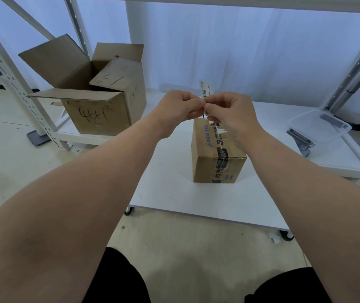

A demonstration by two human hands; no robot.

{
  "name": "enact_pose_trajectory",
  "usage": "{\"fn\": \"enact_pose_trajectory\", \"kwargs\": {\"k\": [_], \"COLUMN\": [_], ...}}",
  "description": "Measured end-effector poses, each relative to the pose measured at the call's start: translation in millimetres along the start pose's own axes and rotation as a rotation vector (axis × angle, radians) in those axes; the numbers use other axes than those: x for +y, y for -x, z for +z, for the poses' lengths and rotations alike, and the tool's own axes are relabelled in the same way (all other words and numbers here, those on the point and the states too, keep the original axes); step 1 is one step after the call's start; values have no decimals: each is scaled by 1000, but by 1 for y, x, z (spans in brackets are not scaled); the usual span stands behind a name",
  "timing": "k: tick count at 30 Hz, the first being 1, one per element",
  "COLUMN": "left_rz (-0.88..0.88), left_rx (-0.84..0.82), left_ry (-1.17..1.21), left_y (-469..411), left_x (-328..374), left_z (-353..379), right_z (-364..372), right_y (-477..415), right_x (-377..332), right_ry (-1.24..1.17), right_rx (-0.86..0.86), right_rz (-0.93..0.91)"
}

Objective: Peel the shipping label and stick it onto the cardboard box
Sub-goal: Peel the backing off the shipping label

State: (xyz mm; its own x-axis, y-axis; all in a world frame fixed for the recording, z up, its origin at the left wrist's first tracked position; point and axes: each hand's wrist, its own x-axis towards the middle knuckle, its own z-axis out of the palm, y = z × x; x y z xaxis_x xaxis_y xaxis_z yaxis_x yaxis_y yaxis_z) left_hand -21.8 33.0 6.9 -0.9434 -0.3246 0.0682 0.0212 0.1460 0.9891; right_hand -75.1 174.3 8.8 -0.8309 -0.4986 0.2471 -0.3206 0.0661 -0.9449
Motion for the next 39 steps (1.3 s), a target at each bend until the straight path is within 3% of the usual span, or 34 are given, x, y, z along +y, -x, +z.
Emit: {"fn": "enact_pose_trajectory", "kwargs": {"k": [17, 39], "left_rz": [61, 59], "left_rx": [60, 51], "left_ry": [-213, -83], "left_y": [5, 5], "left_x": [2, 1], "left_z": [2, 1], "right_z": [0, 5], "right_y": [0, -2], "right_x": [1, 4], "right_ry": [-2, 23], "right_rx": [6, 43], "right_rz": [37, -8]}}
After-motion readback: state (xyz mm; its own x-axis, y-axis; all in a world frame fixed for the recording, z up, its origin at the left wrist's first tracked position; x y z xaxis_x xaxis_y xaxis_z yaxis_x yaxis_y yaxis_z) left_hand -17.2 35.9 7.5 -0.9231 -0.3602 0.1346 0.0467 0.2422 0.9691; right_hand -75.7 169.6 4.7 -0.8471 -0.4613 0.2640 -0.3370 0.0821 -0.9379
